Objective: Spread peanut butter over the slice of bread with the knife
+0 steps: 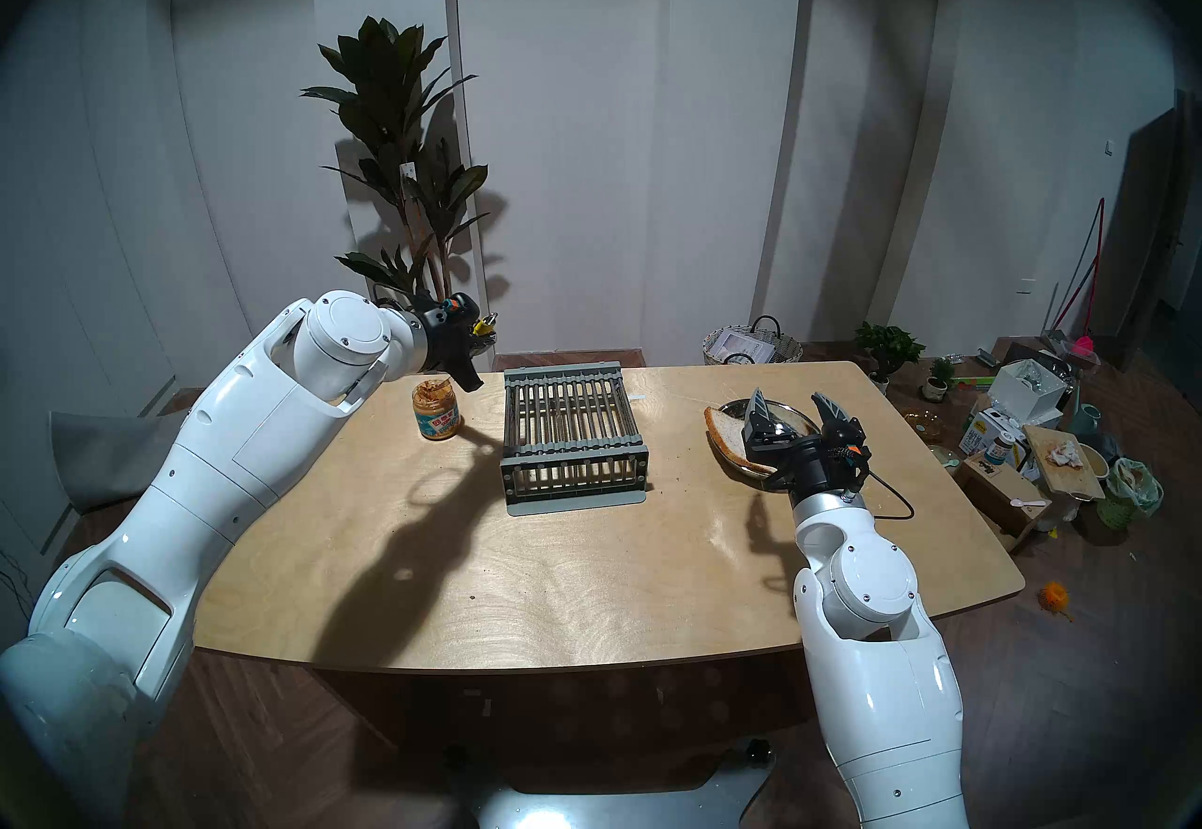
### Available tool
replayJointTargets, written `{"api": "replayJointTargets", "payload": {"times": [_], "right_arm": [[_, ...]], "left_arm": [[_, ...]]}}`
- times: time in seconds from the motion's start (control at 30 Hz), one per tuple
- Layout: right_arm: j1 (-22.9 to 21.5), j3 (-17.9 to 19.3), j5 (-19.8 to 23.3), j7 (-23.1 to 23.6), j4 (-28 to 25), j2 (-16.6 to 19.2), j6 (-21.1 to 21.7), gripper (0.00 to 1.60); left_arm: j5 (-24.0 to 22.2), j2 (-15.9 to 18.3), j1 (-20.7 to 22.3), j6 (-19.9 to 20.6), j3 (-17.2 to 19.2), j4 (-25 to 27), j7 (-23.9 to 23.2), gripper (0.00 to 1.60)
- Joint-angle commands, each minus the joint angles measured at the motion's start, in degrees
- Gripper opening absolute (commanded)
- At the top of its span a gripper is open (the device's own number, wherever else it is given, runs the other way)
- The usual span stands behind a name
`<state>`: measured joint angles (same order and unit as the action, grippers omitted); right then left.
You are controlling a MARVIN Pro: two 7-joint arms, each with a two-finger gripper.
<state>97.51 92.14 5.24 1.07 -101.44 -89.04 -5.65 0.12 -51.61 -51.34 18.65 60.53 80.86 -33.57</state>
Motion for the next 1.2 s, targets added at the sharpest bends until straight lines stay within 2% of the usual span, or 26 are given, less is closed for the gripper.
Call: {"api": "replayJointTargets", "payload": {"times": [0.0,0.6,1.17], "right_arm": [[-0.2,-0.2,0.0,0.1,-1.6,0.0,-0.7,1.60],[-0.6,-0.6,-1.1,-0.2,-1.2,0.2,-0.7,1.60],[-0.6,-1.4,-2.4,-0.4,-1.6,-0.2,-0.2,1.60]], "left_arm": [[-0.5,-0.8,2.0,-0.9,1.3,-0.7,0.4,0.00],[-1.2,-1.9,1.5,-3.2,2.0,-5.4,1.6,0.00],[-1.3,-1.2,-0.6,-7.1,1.9,-8.3,3.9,0.00]]}}
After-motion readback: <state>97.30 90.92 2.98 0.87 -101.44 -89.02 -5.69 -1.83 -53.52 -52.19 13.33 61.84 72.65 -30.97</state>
